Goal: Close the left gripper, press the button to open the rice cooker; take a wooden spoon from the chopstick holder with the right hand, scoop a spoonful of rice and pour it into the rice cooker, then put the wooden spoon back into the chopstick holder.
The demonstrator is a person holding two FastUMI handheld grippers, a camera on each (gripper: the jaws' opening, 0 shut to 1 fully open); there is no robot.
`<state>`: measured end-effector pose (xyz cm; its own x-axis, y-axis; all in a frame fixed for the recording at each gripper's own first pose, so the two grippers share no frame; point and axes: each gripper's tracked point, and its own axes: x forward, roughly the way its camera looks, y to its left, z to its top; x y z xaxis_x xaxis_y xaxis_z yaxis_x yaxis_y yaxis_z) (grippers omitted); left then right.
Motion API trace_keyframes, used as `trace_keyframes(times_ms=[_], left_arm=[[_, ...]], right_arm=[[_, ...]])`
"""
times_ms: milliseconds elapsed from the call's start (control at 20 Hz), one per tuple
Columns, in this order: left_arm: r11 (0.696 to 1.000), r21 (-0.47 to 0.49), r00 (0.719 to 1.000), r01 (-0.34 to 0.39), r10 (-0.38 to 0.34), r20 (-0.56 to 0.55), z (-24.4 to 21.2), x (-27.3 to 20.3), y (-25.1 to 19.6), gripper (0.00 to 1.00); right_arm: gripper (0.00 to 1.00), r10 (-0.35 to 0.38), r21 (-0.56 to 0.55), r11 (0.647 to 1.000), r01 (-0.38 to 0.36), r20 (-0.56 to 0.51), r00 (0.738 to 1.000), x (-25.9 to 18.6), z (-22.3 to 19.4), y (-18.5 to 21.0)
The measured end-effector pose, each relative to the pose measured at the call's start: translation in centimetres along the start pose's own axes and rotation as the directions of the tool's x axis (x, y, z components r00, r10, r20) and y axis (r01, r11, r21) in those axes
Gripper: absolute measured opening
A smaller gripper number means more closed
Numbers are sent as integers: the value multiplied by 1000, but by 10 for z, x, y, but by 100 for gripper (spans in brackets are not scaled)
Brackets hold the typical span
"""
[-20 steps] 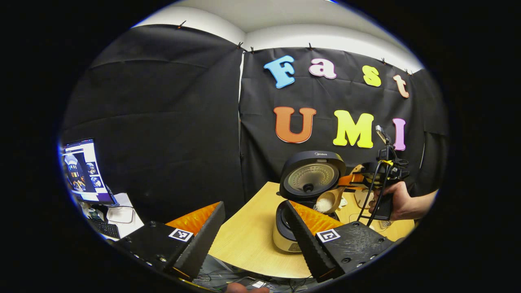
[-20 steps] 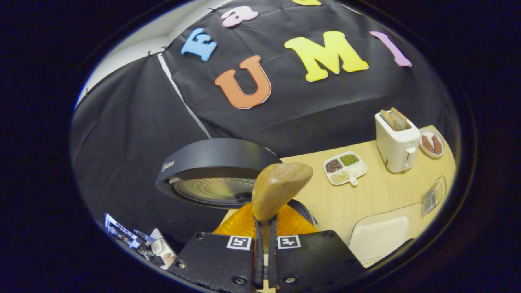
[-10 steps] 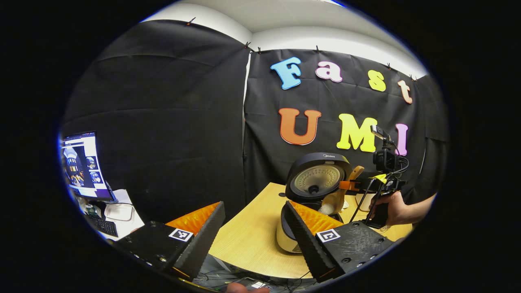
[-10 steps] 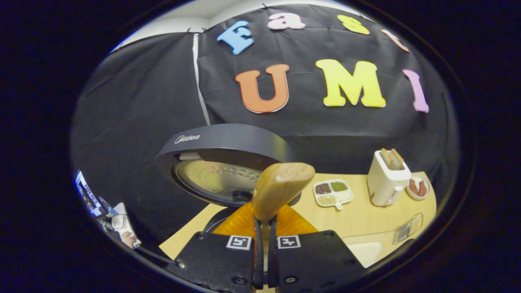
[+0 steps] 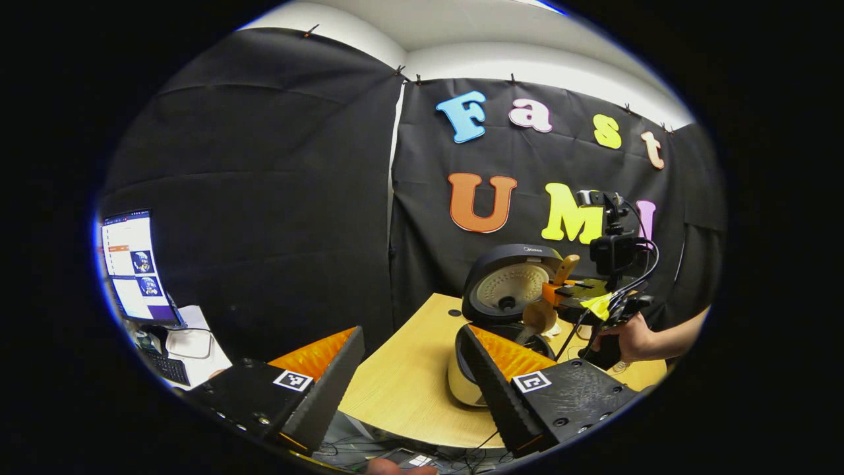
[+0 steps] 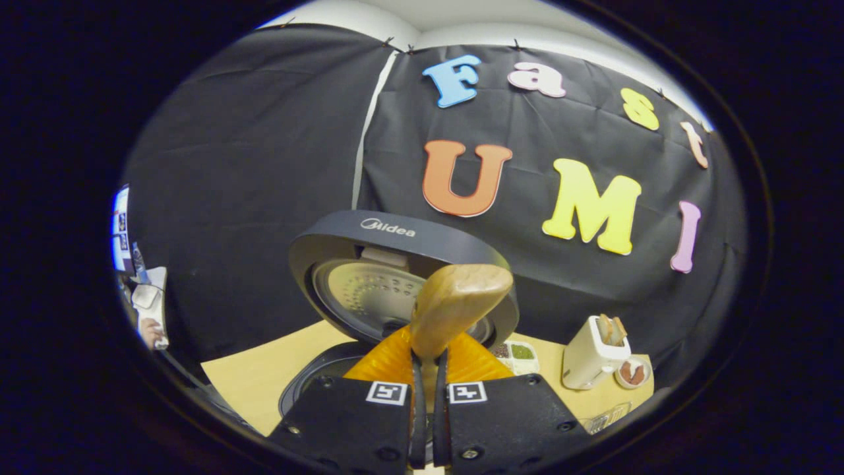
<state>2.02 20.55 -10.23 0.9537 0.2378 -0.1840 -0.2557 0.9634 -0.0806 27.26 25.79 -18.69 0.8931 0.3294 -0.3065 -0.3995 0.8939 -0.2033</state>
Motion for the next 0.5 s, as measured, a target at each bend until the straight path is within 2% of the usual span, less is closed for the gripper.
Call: trace_keyframes(times_ms=[300, 500], left_arm=[[1000, -3, 1000, 21, -21, 10, 0, -4, 1, 95], [998, 6, 998, 58, -58, 11, 0, -6, 0, 95]], right_arm=[[10, -61, -90, 994, 68, 76, 995, -7, 13, -6], [10, -58, -76, 995, 66, 103, 993, -17, 18, -2]])
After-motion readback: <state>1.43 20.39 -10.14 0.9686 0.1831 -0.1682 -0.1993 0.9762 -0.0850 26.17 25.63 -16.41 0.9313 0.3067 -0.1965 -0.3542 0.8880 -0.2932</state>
